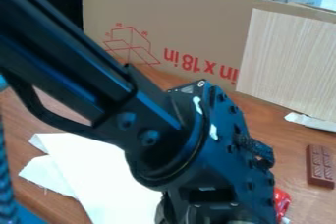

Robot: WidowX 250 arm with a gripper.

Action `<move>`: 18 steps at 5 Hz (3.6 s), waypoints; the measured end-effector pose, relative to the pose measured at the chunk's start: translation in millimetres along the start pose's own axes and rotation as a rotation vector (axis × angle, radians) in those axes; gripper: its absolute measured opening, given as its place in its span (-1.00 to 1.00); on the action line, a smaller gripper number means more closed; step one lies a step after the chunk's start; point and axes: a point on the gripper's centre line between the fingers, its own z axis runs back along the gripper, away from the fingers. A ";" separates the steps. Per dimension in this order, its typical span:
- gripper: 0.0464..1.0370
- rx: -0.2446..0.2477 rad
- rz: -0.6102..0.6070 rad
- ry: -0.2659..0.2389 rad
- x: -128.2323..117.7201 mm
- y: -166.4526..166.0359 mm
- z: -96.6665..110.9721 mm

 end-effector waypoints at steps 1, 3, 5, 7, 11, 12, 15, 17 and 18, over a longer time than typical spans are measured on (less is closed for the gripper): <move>0.93 0.001 0.004 0.006 1.0 0.3 -5.8; 0.77 -0.006 0.015 0.004 4.9 2.5 -7.2; -0.43 -0.025 0.024 0.000 4.4 4.4 -6.0; -0.98 -0.045 0.027 -0.008 1.9 7.0 -1.0; -0.99 -0.299 0.254 0.054 10.7 96.6 22.4; -0.99 -0.377 0.322 0.097 16.9 131.3 20.8; -0.99 -0.500 0.472 0.130 19.3 219.2 15.7; -0.99 -0.597 0.549 0.170 14.5 269.5 10.2; -0.99 -0.677 0.595 0.193 9.7 295.1 3.9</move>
